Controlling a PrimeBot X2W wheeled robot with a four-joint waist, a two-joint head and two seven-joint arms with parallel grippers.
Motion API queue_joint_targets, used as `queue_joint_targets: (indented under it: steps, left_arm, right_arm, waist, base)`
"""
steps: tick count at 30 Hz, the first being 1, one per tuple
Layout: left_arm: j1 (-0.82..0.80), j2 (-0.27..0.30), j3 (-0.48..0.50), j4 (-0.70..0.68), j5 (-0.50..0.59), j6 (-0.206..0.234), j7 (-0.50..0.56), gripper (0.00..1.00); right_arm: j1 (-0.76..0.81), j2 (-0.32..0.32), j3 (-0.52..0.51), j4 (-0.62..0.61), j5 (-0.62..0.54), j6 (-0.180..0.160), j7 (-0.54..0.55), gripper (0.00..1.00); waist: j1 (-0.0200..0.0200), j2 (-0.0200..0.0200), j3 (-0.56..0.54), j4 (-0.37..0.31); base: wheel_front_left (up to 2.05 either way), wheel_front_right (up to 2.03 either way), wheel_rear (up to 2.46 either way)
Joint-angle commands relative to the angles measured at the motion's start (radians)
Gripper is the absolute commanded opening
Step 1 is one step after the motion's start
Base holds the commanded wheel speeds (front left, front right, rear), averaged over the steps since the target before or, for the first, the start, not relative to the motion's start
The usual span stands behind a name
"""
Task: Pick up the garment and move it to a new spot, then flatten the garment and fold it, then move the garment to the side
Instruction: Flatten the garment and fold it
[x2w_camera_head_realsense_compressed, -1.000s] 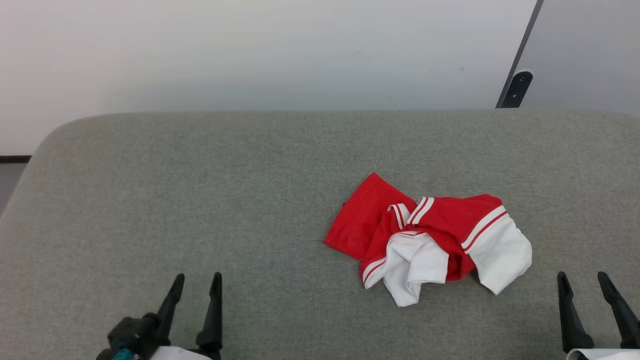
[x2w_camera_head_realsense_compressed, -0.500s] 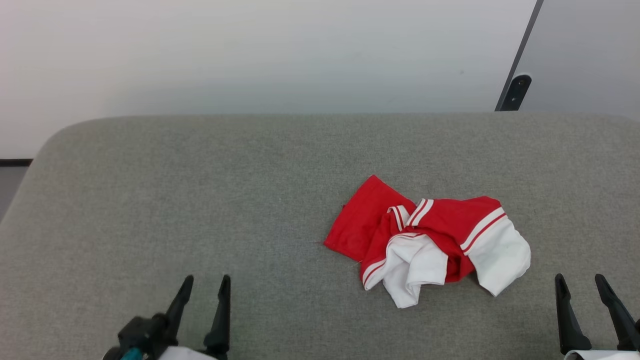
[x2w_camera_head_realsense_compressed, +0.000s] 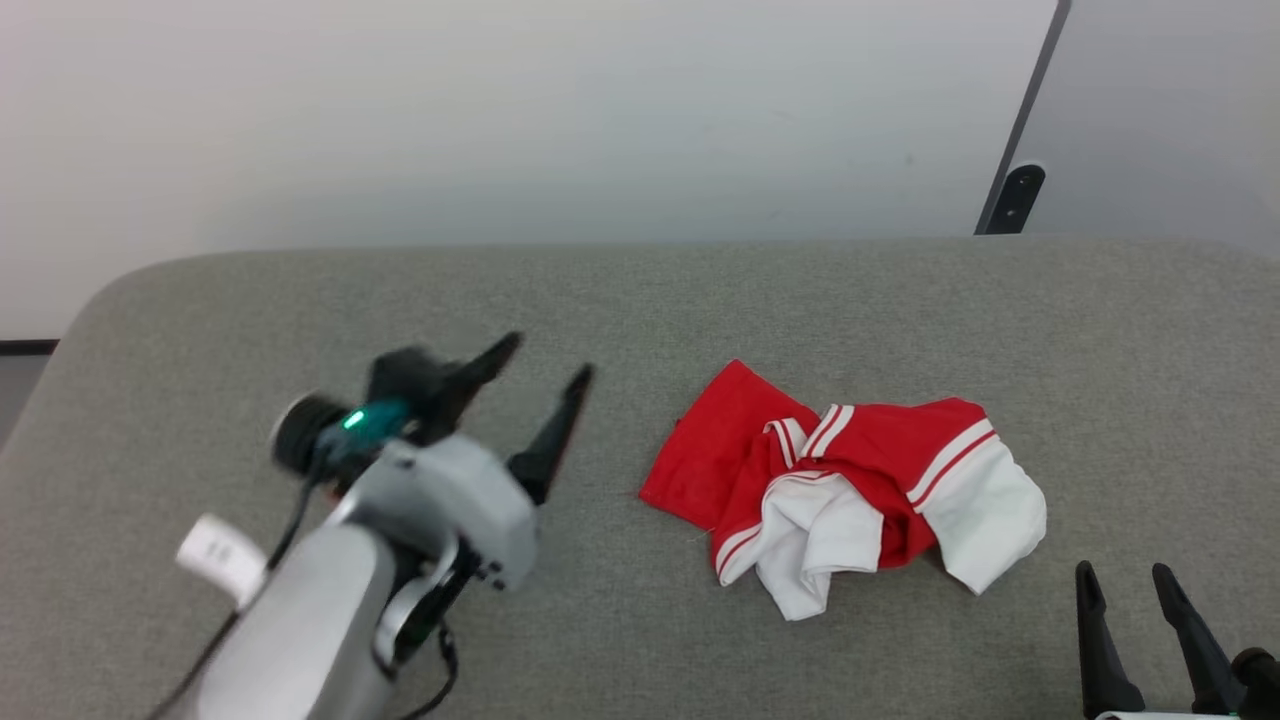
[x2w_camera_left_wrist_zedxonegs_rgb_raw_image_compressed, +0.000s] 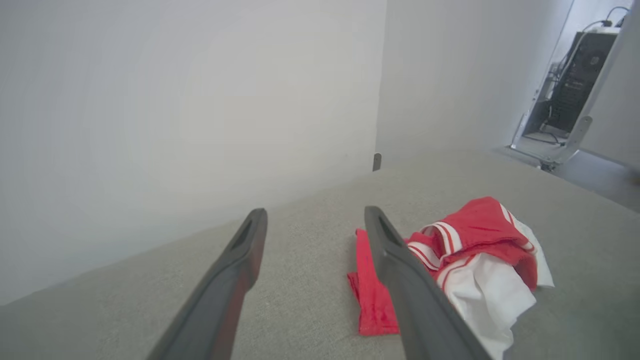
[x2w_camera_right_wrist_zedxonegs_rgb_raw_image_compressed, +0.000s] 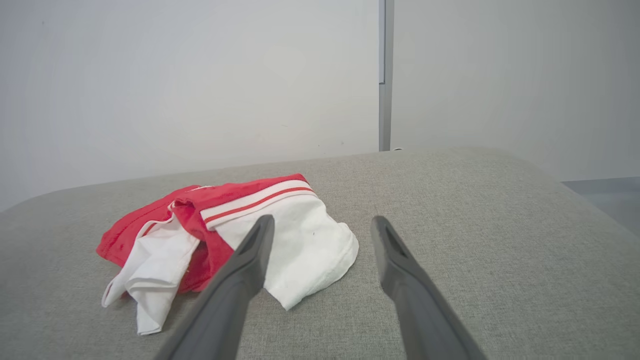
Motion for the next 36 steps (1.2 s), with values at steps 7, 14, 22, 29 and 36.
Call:
queue_joint_targets:
  steps: [7, 14, 22, 29, 36]
  left_arm:
    - [-0.175, 0.051, -0.315, 0.008, -0.234, 0.0, 0.298, 1.0]
    - [-0.294, 0.075, -0.575, -0.028, -0.383, -0.001, 0.477, 1.0]
    - [-0.354, 0.05, -0.678, 0.063, -0.416, -0.001, 0.431, 1.0]
    - [-0.382, 0.015, -0.717, 0.19, -0.443, -0.001, 0.36, 1.0]
    - [-0.41, -0.003, -0.765, 0.272, -0.479, -0.001, 0.321, 1.0]
  right_arm:
    - [-0.019, 0.009, 0.007, 0.032, 0.006, -0.001, -0.026, 1.0]
    - [-0.04, 0.017, 0.017, 0.05, 0.005, -0.001, -0.043, 1.0]
    - [-0.098, 0.027, 0.045, 0.073, 0.013, -0.001, -0.054, 1.0]
    - [-0.143, 0.027, 0.058, 0.09, 0.021, -0.001, -0.06, 1.0]
    - [-0.176, 0.026, 0.068, 0.102, 0.02, -0.001, -0.062, 1.0]
  waist:
    - [0.0, 0.0, 0.0, -0.033]
    - [0.0, 0.0, 0.037, -0.061]
    - [0.0, 0.0, 0.107, -0.107]
    - [0.0, 0.0, 0.153, -0.141]
    - [0.0, 0.0, 0.174, -0.162]
  base:
    - [0.0, 0.0, 0.0]
    - [0.0, 0.0, 0.0]
    - [0.0, 0.0, 0.0]
    - [0.0, 0.0, 0.0]
    - [0.0, 0.0, 0.0]
